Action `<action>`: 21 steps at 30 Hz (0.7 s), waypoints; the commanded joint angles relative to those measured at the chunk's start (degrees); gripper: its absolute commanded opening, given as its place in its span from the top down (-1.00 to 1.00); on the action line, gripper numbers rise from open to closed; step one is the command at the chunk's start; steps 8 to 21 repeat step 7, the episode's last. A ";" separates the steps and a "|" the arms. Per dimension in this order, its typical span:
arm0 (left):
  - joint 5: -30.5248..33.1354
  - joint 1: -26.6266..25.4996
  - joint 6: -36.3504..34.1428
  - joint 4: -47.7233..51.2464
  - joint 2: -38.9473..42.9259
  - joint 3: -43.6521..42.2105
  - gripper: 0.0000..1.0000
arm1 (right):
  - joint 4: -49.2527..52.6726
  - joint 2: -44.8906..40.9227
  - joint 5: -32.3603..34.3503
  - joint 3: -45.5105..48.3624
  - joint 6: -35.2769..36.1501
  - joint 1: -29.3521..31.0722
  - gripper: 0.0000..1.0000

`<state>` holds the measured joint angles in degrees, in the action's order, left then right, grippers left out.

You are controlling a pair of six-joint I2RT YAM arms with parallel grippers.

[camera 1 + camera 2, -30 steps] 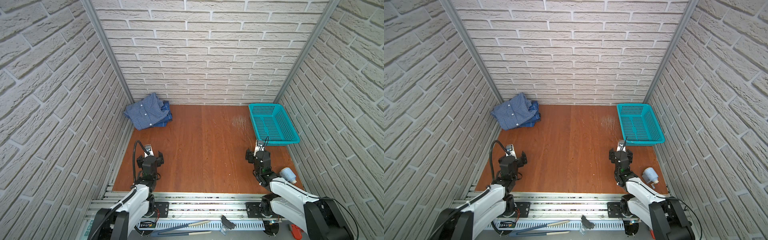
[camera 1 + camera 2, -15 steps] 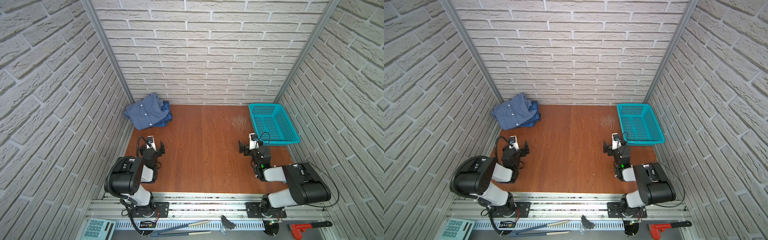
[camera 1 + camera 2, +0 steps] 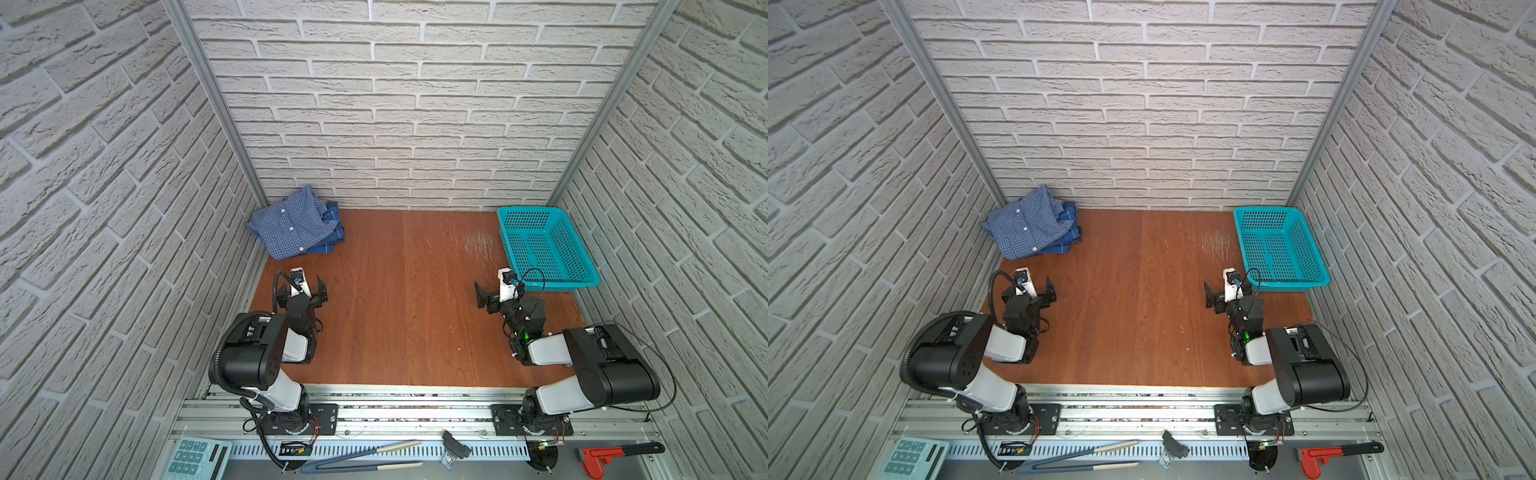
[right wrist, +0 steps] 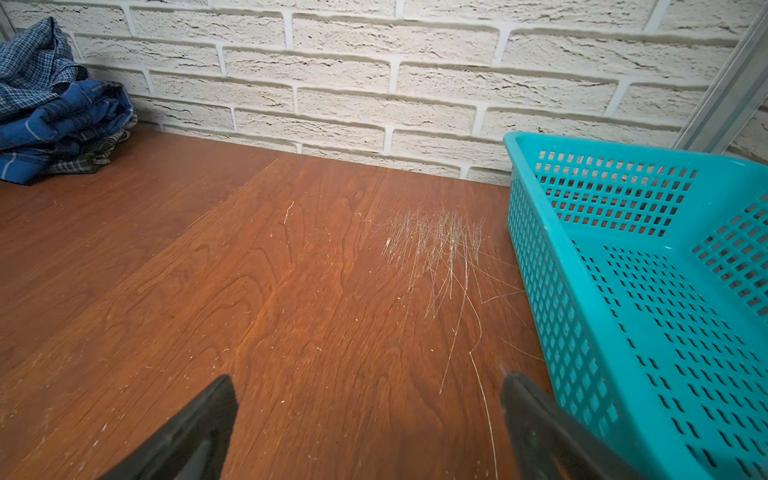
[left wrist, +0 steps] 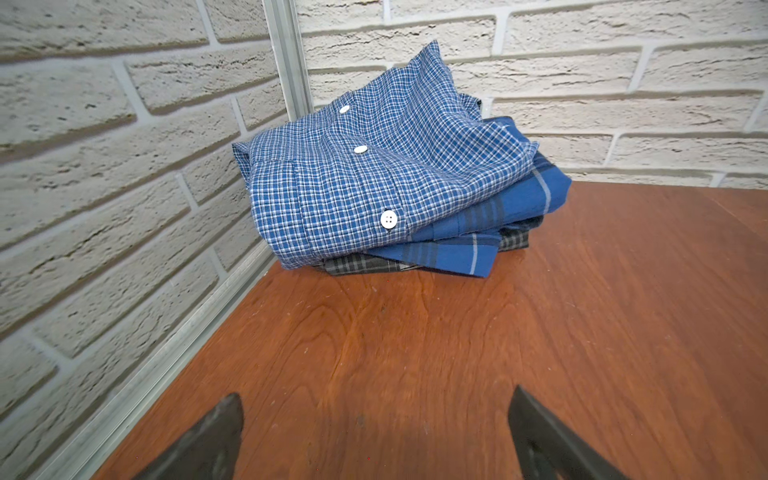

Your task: Fold and stack the long sleeve shirts

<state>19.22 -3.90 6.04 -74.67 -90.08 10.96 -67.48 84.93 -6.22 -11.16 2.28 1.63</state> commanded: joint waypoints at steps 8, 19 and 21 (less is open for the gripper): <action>0.90 -0.20 -0.46 -4.80 0.00 0.29 -0.97 | -2.04 -0.96 -0.99 -0.42 -0.38 -0.13 -1.00; 0.90 -0.20 -0.46 -4.80 0.00 0.29 -0.97 | -2.04 -0.96 -0.99 -0.42 -0.38 -0.13 -1.00; 0.90 -0.20 -0.46 -4.80 0.00 0.29 -0.97 | -2.04 -0.96 -0.99 -0.42 -0.38 -0.13 -1.00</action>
